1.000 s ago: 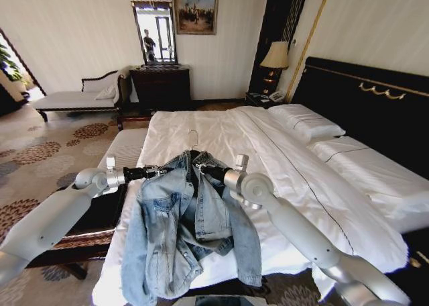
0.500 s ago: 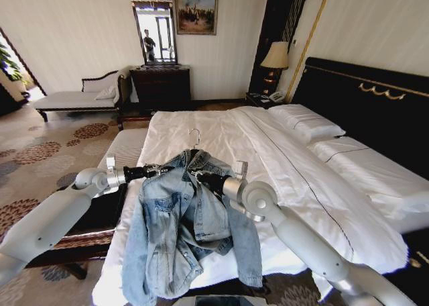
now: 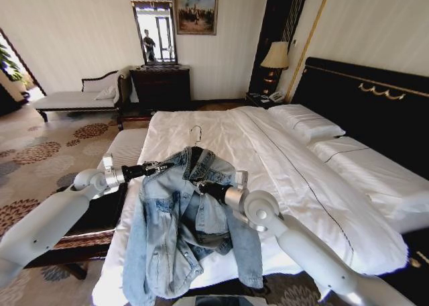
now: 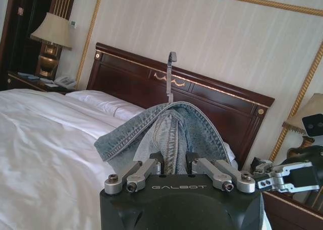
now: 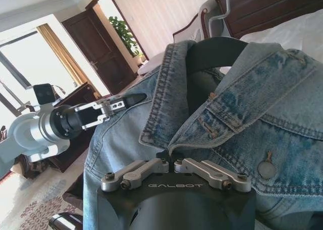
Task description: Pick up the clothes from the bed and hang them on the clothes hanger.
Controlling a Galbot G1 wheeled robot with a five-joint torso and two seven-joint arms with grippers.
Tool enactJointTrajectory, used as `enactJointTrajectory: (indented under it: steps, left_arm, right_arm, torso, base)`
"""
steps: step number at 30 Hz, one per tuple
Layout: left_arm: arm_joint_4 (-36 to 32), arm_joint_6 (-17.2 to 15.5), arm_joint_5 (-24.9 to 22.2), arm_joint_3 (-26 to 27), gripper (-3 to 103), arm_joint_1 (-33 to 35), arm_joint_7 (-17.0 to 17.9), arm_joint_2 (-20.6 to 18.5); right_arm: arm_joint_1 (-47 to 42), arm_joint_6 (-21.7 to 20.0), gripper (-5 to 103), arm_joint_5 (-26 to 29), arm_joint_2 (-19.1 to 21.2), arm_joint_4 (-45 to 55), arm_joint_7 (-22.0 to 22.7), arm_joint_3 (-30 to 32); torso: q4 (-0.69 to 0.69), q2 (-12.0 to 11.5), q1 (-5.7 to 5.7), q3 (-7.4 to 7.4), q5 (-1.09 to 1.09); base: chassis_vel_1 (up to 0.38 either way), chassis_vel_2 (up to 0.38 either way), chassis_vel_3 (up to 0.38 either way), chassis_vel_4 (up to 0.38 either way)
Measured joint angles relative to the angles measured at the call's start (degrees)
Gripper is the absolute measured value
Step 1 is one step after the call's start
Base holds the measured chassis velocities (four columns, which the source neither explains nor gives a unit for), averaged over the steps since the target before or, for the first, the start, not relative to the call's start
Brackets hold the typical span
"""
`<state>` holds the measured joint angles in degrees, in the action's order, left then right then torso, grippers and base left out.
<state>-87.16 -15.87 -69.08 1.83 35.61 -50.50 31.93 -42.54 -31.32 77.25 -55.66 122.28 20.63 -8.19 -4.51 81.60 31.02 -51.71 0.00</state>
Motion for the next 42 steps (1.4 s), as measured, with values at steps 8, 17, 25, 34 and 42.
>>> enactJointTrajectory:
  steps: [8, 17, 25, 34, 42]
  left_arm:
    - [0.9, 0.2, 0.0, -0.2, 8, -0.8, 0.3, 0.8]
    - [-0.4, 0.9, 1.2, -0.3, 1, 0.9, -0.1, 0.3]
    - [-1.4, 1.4, 2.4, 1.1, 1, 5.3, -0.8, -1.2]
    - [-0.4, 3.5, 7.5, 3.5, 1, 15.8, -0.9, -1.3]
    - [1.2, 5.8, 13.4, 4.0, 9, 21.2, 0.3, 0.3]
  right_arm:
    - [-1.5, -0.4, 0, -0.4, 0.6, 3.5, -0.7, -0.2]
    - [-1.3, -0.4, 0, -2.3, 0.2, 1.6, -1.0, -0.2]
    - [-3.7, -0.3, 15, -3.4, 0.6, 1.2, -1.0, 0.1]
    - [-8.4, -2.8, 47, -5.9, 1.3, -0.6, 0.5, -0.3]
    - [-12.0, -6.8, 79, -9.1, 3.6, -0.5, 2.6, 0.6]
  torso:
    - [-0.01, 0.0, 0.0, 0.0, -0.01]
    - [0.0, 0.0, 0.0, 0.0, 0.0]
    - [0.0, 0.0, 0.0, 0.01, 0.01]
    - [0.01, 0.0, -0.01, 0.01, 0.0]
    - [0.0, 0.0, -0.01, 0.01, 0.0]
  base:
    - [0.0, 0.0, 0.0, 0.0]
    - [0.0, 0.0, 0.0, 0.0]
    - [0.0, 0.0, 0.0, 0.0]
    - [0.0, 0.0, 0.0, 0.0]
    - [0.0, 0.0, 0.0, 0.0]
